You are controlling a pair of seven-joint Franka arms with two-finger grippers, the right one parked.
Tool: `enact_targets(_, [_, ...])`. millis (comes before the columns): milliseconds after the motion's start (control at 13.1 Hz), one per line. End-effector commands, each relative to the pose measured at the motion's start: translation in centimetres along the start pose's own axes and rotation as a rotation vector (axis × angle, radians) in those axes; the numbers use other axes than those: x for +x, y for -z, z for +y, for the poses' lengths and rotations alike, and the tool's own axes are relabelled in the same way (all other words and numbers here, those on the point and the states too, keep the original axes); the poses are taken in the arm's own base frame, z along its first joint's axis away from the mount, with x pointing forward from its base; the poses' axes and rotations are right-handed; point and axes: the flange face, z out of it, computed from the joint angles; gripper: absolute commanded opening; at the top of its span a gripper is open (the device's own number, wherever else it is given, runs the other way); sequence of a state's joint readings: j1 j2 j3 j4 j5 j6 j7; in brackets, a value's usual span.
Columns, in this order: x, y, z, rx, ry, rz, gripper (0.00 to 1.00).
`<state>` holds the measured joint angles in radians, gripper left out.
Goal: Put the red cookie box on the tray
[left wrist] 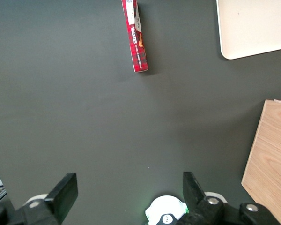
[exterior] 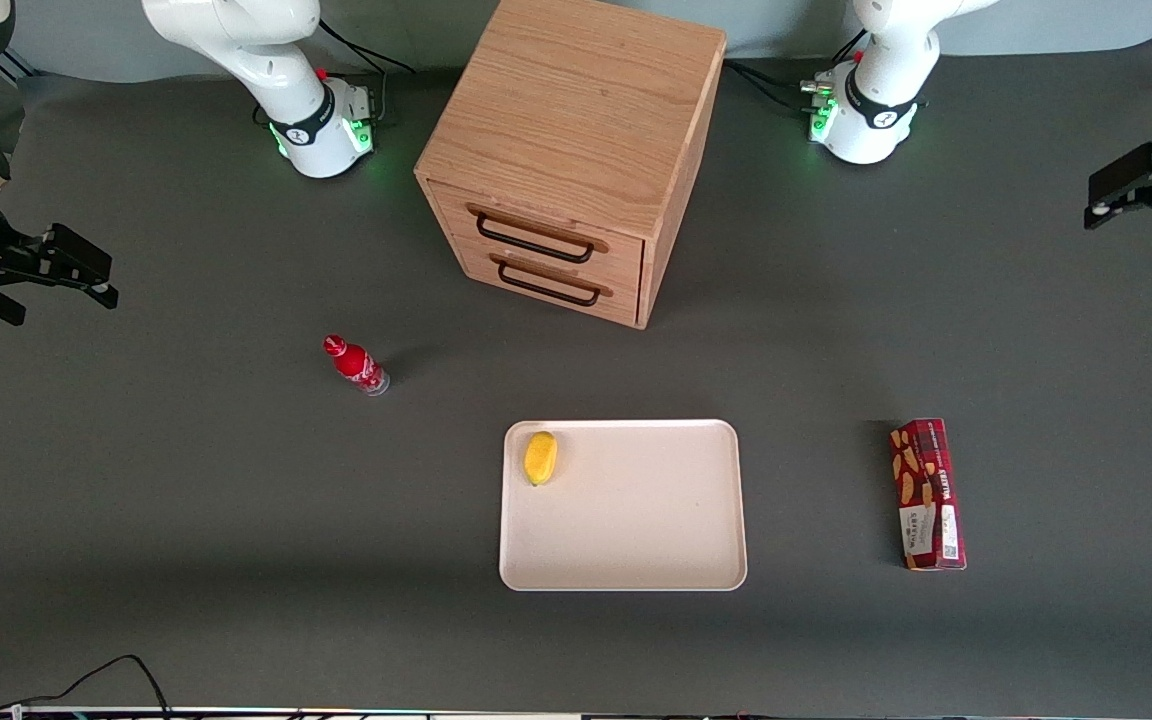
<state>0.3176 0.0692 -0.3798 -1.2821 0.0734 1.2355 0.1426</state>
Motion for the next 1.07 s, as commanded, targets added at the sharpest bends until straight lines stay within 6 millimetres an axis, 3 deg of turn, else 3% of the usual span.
enact_targets(0, [-0.6,0.4,-0.1,-0.018,-0.051,-0.002,1.00])
enact_targets(304, [-0.9,0.0,-1.9,-0.022,-0.033,-0.017,1.00])
enact_targets(609, [0.2,-0.9,-2.1,-0.029,-0.034,-0.016,1.00])
enact_targets(761, [2.5,-2.6,-2.7,-0.041,-0.028,-0.002,1.00])
enact_targets(989, [9.7,-9.2,-4.4,-0.062,-0.010,0.053,1.00])
